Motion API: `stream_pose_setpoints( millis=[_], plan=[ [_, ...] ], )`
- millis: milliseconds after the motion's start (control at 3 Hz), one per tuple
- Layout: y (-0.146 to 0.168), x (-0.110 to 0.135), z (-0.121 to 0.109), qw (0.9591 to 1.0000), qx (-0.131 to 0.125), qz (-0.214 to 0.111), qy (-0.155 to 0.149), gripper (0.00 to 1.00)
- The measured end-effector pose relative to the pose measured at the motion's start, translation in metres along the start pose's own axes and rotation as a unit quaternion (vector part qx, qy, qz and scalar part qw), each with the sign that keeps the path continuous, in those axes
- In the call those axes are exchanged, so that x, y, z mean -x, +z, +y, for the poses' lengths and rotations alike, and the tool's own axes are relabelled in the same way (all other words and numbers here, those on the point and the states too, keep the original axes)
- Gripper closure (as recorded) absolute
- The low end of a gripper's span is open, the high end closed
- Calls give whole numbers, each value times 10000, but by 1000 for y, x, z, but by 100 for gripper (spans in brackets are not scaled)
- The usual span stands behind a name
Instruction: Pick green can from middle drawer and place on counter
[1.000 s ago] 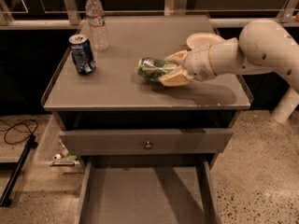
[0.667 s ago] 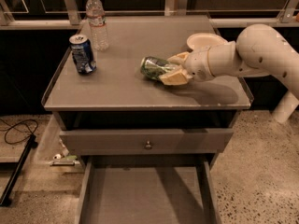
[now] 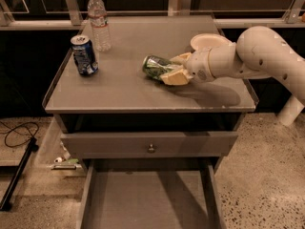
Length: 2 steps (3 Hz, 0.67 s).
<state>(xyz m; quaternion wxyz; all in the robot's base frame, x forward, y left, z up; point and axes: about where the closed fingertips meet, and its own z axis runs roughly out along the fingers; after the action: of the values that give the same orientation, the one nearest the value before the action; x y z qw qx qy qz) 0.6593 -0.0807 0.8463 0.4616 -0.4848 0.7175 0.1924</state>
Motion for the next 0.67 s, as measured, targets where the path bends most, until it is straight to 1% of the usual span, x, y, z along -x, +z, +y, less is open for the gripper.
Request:
stream_pose_setpoints(
  millis=[333,667],
  plan=[
    [0,0,0,10000,0,0,0,59],
    [0,0,0,10000,1,0,0,34]
  ],
)
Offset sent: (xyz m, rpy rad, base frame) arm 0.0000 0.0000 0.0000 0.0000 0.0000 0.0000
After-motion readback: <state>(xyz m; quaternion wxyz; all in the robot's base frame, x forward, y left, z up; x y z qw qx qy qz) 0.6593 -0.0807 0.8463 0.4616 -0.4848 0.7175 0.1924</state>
